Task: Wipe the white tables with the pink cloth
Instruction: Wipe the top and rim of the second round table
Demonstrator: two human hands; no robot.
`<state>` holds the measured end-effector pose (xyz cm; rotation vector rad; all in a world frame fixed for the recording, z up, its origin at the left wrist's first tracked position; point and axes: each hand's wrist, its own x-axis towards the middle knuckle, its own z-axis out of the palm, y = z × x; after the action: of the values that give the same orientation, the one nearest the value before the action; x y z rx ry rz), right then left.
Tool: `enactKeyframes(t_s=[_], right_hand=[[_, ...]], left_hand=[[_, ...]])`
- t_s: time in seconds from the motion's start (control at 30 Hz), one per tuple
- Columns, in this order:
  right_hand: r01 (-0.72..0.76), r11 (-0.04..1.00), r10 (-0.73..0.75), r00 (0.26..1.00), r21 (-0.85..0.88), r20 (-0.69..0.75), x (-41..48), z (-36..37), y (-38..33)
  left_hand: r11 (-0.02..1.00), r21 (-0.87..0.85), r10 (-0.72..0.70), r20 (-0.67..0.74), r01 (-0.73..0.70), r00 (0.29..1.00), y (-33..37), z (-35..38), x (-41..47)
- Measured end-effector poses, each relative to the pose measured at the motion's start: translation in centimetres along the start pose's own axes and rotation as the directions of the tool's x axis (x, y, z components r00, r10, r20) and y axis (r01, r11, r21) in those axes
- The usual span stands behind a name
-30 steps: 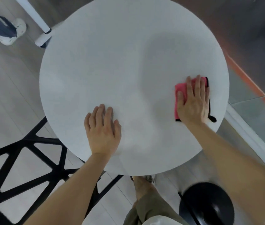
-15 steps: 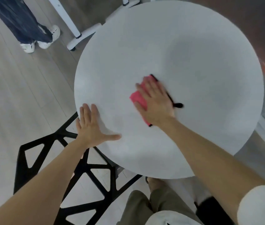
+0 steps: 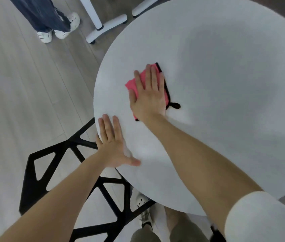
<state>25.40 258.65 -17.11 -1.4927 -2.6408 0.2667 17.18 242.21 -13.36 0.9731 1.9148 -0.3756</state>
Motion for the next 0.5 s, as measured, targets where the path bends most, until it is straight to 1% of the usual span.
enactKeyframes(t_s=[0.03, 0.1, 0.13, 0.17, 0.2, 0.27, 0.33, 0.37, 0.4, 0.47, 0.5], right_hand=[[0.116, 0.993, -0.116, 0.992, 0.000, 0.043, -0.6, 0.1, -1.4], [0.316, 0.949, -0.313, 0.942, -0.010, 0.121, -2.8, 0.1, -1.5], [0.380, 0.925, -0.376, 0.918, -0.010, 0.122, -4.0, -0.1, -0.3], [0.410, 0.912, -0.407, 0.908, -0.006, 0.101, -4.9, -0.3, 1.4], [0.404, 0.914, -0.402, 0.912, -0.011, 0.081, -5.4, -0.6, 3.4], [0.291, 0.956, -0.288, 0.955, -0.035, 0.074, -5.5, -1.4, 7.9], [0.124, 0.991, -0.122, 0.991, -0.052, 0.051, -3.7, -2.1, 11.3], [0.043, 0.997, -0.041, 0.999, -0.066, 0.031, -2.4, -2.2, 11.9], [-0.047, 0.996, 0.047, 0.999, -0.079, 0.006, -1.0, -2.1, 11.6], [-0.214, 0.974, 0.212, 0.977, -0.074, -0.038, 1.8, -1.5, 8.6], [-0.245, 0.967, 0.243, 0.969, -0.061, -0.041, 3.0, -1.1, 6.4]], left_hand=[[1.000, -0.006, 0.002, 0.005, -0.002, 1.000, 0.1, -0.1, -0.1], [1.000, -0.015, 0.015, 0.005, -0.015, 1.000, 0.2, -0.2, -0.4], [1.000, -0.014, 0.024, 0.005, -0.024, 1.000, 0.3, -0.2, -0.4], [0.999, -0.011, 0.031, 0.006, -0.031, 0.999, 0.2, -0.3, -0.4], [0.999, -0.009, 0.034, 0.012, -0.034, 0.999, 0.2, -0.3, -0.4], [0.999, 0.000, 0.036, 0.025, -0.036, 0.999, 0.3, -0.5, -0.5], [0.999, 0.015, 0.028, 0.029, -0.028, 0.999, 0.4, -0.5, -0.4], [1.000, 0.018, 0.020, 0.032, -0.021, 0.999, 0.4, -0.6, -0.3], [1.000, 0.019, 0.015, 0.035, -0.016, 0.999, 0.4, -0.6, -0.3], [1.000, 0.017, 0.011, 0.041, -0.011, 0.999, 0.3, -0.6, -0.3], [1.000, 0.014, 0.010, 0.041, -0.010, 0.999, 0.3, -0.5, -0.4]])
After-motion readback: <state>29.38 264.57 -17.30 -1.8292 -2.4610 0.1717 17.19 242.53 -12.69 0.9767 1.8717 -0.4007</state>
